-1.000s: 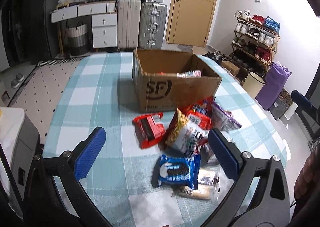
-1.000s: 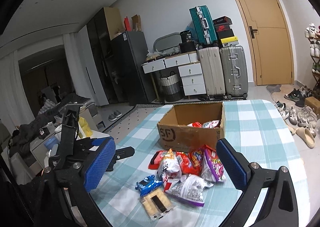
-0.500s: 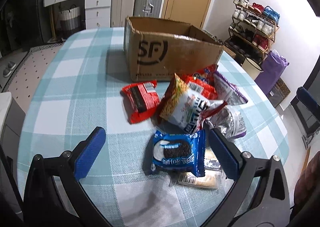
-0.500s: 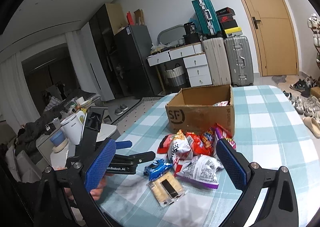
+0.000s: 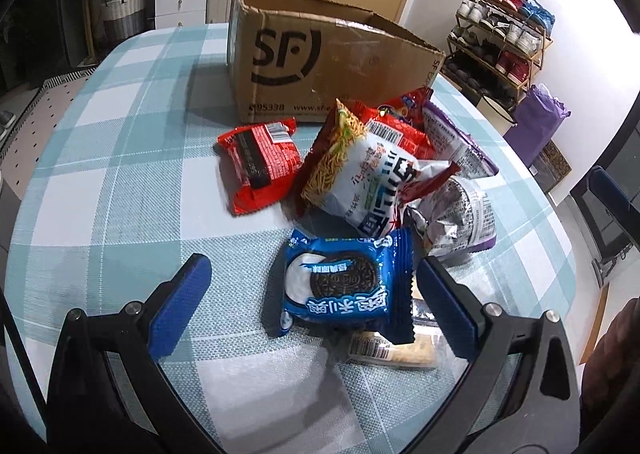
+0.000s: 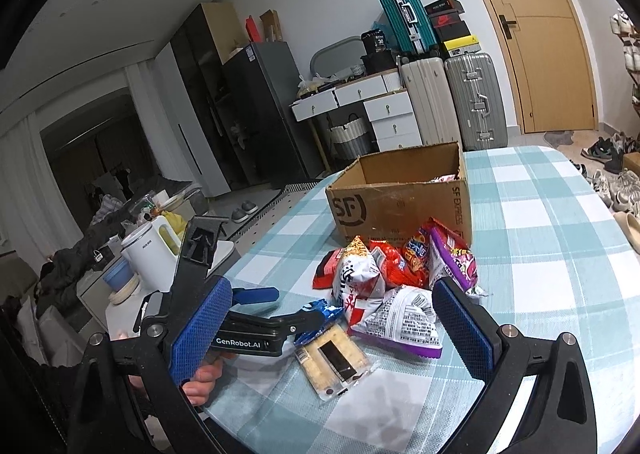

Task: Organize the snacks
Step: 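Lower the left tool onto the blue Oreo pack and grasp it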

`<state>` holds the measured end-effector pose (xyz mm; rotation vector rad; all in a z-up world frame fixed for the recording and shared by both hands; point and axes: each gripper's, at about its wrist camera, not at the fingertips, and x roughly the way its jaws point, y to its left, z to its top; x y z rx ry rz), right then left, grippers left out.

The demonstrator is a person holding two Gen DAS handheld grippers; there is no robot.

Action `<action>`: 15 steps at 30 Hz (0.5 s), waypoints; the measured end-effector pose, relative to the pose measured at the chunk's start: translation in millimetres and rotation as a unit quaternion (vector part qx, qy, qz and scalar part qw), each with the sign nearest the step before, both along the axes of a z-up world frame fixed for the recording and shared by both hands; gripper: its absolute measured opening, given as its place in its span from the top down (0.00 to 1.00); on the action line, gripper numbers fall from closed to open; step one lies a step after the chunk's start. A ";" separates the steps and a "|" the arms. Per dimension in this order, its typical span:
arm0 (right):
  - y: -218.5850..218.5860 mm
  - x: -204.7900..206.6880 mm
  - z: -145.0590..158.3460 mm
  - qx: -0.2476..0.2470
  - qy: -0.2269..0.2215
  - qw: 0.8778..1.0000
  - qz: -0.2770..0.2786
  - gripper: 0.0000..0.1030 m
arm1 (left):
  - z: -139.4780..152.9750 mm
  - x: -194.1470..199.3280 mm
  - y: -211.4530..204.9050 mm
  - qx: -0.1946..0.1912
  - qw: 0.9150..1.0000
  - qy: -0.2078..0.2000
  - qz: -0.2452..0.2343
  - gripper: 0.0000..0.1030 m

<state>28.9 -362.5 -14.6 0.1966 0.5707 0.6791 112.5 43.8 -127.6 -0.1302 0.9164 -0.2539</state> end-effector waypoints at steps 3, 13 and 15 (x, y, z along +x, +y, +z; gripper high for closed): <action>-1.1 0.2 -2.2 0.000 0.002 1.000 -0.001 0.01 | -4.8 4.0 -2.5 0.000 1.000 0.005 -0.002 0.01; -6.8 0.3 -8.6 0.007 0.012 1.000 -0.008 0.01 | -21.2 18.9 -10.6 -0.006 0.999 0.031 -0.012 0.01; -7.8 -0.3 -9.2 0.007 0.013 1.000 -0.010 0.01 | -21.6 20.7 -12.0 -0.004 0.999 0.030 -0.012 0.02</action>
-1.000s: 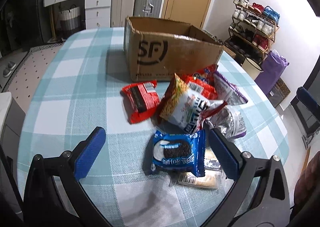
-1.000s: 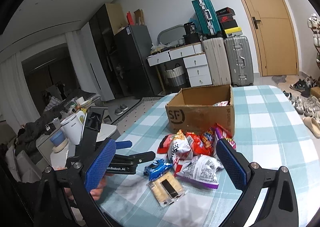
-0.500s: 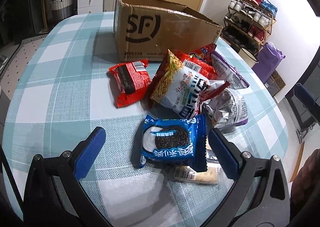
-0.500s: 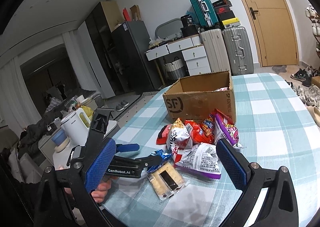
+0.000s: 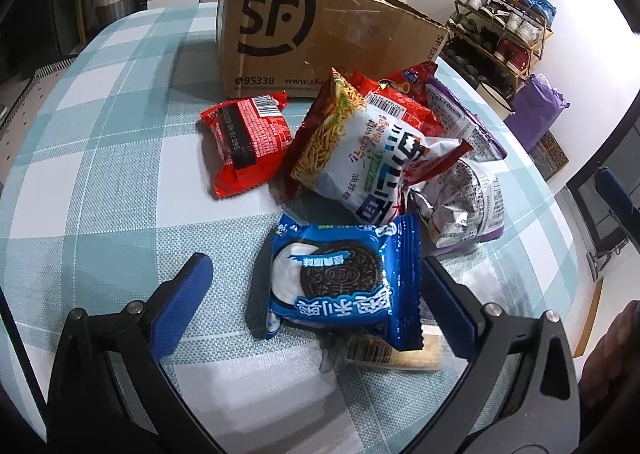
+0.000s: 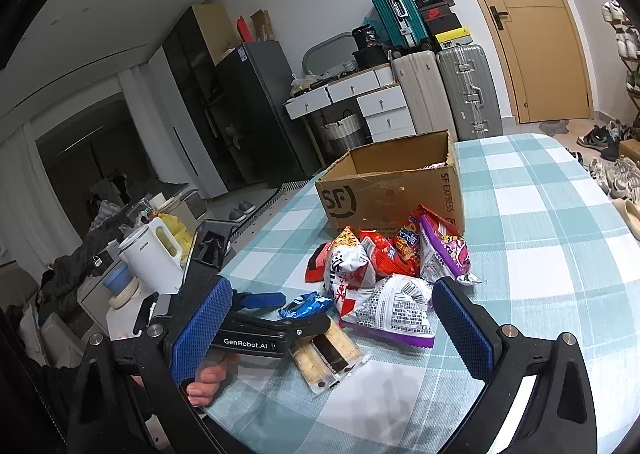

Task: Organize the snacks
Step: 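Lower the left tool onto the blue Oreo pack and grasp it, then grasp the clear cracker pack with the right tool while the left holds the Oreo pack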

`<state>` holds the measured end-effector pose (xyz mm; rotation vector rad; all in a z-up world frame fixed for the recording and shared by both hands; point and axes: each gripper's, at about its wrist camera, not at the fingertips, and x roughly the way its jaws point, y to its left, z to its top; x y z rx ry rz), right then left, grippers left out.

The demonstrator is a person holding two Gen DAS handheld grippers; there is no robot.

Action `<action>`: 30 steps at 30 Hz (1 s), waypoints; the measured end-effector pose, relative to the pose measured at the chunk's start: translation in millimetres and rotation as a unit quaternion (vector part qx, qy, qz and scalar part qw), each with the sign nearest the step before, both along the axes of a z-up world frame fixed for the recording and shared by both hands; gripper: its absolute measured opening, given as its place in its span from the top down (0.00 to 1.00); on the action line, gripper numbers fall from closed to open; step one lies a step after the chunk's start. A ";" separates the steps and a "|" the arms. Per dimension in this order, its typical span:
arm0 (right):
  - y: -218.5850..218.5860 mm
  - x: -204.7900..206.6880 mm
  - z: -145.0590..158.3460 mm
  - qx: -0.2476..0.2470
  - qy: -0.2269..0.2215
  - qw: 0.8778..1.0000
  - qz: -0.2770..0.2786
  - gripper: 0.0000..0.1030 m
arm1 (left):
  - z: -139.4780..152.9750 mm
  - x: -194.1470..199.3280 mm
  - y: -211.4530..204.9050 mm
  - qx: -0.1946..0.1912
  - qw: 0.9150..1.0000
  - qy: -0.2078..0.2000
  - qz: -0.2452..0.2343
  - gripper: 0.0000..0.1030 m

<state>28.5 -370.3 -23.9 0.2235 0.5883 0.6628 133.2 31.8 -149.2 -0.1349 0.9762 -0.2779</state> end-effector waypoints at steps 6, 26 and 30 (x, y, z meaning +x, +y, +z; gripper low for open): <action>-2.5 0.0 -2.6 0.003 0.003 1.000 -0.002 0.01 | -4.0 3.0 2.4 -0.009 1.000 -0.003 0.002 0.09; -0.1 -2.0 -15.6 0.001 0.025 1.000 0.000 0.01 | -0.9 -13.6 28.2 -0.038 0.999 -0.016 -0.010 0.57; 2.1 -1.9 -22.1 -0.003 0.034 0.999 0.003 0.01 | 3.6 -17.9 32.9 -0.040 0.999 -0.022 -0.008 0.57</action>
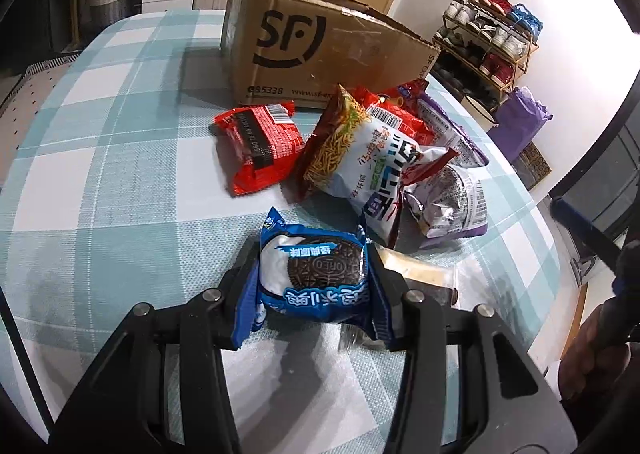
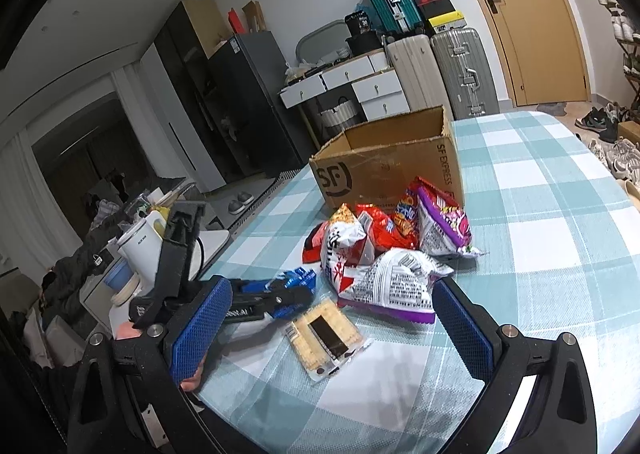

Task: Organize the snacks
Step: 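Grasp the clear cracker pack with the right tool while the left holds the Oreo pack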

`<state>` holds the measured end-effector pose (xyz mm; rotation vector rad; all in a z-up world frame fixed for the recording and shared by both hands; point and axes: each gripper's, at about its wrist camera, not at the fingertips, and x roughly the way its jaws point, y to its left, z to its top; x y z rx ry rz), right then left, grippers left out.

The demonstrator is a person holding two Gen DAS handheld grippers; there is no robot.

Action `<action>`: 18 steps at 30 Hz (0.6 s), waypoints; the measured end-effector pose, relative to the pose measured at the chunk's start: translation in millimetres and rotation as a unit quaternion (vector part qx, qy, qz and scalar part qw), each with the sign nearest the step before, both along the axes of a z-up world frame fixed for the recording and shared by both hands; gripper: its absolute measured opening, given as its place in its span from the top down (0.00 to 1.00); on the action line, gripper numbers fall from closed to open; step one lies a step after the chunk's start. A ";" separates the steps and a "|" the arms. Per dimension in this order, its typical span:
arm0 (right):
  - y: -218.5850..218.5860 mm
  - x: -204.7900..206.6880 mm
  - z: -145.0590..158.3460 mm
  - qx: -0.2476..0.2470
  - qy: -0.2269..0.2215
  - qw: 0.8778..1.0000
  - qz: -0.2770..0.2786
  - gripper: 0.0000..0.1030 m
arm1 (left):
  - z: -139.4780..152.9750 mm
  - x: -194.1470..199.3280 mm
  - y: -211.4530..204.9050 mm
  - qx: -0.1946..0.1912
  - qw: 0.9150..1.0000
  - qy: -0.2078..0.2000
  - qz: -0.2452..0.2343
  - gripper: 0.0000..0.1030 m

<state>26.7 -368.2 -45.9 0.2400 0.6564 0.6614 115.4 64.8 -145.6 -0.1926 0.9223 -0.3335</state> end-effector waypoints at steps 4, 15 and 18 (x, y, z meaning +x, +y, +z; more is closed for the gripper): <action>4.0 0.0 -6.9 -0.007 0.009 1.000 0.005 0.01 | 7.3 -5.5 6.3 0.000 1.000 -0.010 0.004 0.57; 25.3 0.0 -33.9 -0.033 0.040 0.998 0.028 0.01 | 23.1 -30.0 28.5 0.003 0.999 -0.031 0.020 0.57; 33.5 2.4 -40.4 -0.040 0.047 0.997 0.036 0.01 | 25.4 -35.9 32.5 0.001 0.999 -0.032 0.020 0.57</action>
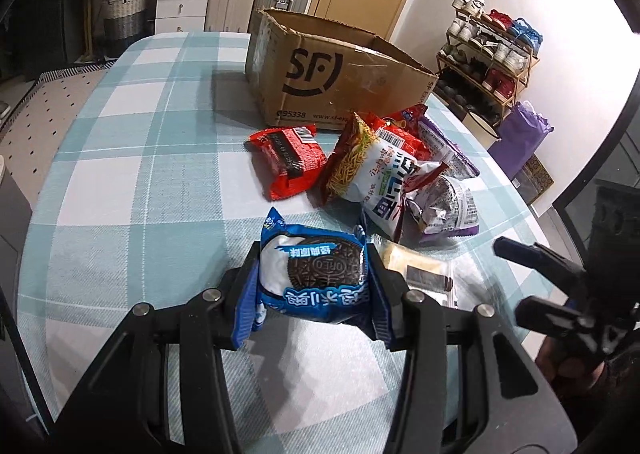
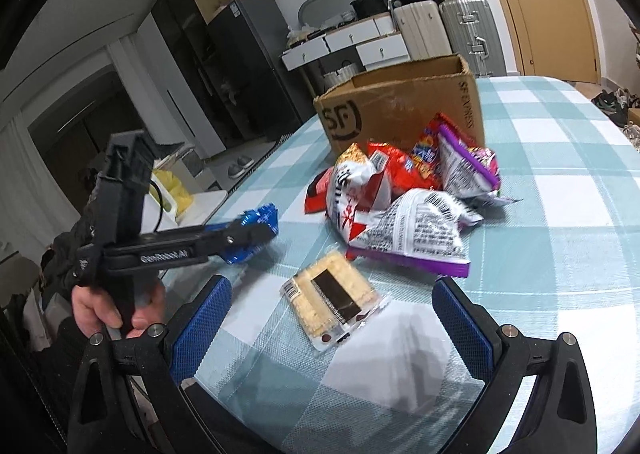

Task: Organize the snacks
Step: 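Grasp the clear cracker pack with the right tool while the left holds the Oreo pack, then lift the Oreo and cracker packs and carry both over the cardboard box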

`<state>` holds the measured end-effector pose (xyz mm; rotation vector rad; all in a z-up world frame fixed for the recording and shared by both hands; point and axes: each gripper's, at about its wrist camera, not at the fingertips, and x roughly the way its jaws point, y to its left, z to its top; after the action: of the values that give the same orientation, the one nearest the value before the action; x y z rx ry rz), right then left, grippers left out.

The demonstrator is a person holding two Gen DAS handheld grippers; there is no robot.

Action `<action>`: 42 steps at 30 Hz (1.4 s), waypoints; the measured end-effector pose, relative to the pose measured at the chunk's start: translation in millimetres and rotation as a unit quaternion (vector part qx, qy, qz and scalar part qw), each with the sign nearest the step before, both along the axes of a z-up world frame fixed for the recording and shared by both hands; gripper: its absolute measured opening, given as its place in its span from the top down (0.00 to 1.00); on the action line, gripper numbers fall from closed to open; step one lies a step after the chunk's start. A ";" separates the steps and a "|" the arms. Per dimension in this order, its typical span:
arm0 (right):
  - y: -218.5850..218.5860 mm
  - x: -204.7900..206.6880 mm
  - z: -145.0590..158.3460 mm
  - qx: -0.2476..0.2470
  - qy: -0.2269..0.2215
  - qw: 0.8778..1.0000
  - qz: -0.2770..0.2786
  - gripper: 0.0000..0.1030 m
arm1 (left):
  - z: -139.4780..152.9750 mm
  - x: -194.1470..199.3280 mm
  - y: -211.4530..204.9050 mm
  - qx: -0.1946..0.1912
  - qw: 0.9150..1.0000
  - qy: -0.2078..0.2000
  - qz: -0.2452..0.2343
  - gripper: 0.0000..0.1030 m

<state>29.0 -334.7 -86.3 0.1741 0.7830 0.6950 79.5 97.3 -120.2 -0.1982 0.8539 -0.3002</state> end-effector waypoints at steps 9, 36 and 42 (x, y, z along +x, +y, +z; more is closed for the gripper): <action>27.6 13.0 -19.4 -0.036 0.035 0.999 0.019 0.01 | 5.1 -16.6 15.5 -0.004 1.000 -0.009 0.006 0.57; 112.9 16.8 -42.2 -0.201 -0.017 0.977 0.069 0.39 | 9.0 -46.6 60.7 -0.050 0.998 -0.030 0.035 0.57; 100.9 13.8 -39.6 -0.155 0.004 0.986 0.069 0.39 | 11.0 -49.6 58.2 -0.049 0.998 -0.031 0.031 0.57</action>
<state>42.8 -233.8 -126.0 -0.1606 0.9065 0.6930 29.8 155.5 -109.2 -0.3040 0.7712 -0.2884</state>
